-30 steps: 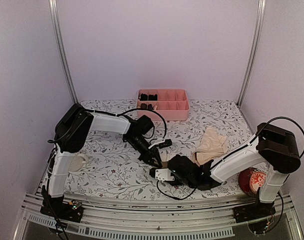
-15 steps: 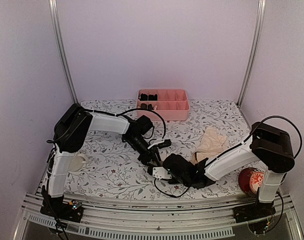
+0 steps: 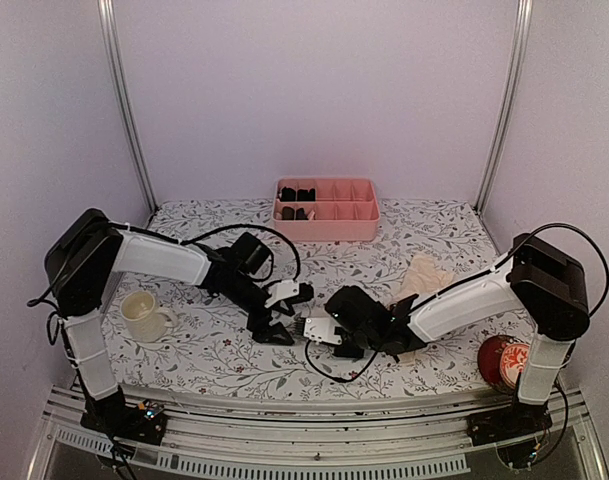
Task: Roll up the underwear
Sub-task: Roll the underwear at the center of the board.
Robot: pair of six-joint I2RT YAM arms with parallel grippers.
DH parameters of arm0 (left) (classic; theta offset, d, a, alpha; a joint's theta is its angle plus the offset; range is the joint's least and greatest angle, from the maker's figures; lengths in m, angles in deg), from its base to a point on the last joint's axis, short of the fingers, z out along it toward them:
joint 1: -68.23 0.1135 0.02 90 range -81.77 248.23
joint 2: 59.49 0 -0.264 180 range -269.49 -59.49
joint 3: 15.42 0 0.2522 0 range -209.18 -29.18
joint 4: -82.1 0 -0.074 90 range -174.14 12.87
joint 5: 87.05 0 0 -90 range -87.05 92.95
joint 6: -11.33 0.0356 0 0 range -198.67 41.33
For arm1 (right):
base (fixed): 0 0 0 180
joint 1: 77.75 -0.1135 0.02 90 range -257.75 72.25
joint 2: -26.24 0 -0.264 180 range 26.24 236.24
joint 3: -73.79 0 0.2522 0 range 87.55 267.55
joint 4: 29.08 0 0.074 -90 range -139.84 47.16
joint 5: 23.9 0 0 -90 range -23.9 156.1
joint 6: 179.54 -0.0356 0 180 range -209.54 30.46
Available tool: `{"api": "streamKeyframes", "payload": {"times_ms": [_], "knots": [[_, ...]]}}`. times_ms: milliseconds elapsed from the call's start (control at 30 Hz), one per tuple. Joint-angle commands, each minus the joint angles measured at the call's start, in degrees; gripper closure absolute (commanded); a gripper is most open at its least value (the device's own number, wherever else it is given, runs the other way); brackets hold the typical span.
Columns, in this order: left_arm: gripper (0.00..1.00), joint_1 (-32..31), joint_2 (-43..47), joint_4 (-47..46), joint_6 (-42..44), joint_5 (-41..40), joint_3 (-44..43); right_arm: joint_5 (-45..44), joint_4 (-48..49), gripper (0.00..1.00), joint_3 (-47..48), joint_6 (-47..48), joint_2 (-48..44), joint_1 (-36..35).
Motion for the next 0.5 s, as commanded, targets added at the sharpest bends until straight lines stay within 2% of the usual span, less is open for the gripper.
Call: {"api": "streamKeyframes", "payload": {"times_ms": [0, 167, 333, 467], "knots": [[0.13, -0.5, 5.5, -16.5, 2.7, -1.5, 7.3, 6.1, -8.8, 0.89, -0.6, -2.6, 0.9, 1.2], [0.16, -3.5, 7.2, -29.7, 4.1, -5.2, 14.8, 8.9, -9.6, 0.89, -0.8, -2.9, -0.1, 1.3], [0.18, -7.5, 6.0, -36.0, 6.1, -9.3, 18.7, 11.0, -10.1, 0.89, -0.9, -2.9, -0.7, 1.4], [0.19, -9.6, 6.0, -44.9, 7.2, -12.2, 22.9, 12.5, -10.8, 0.9, -0.8, -2.8, -0.8, 1.4]]}}
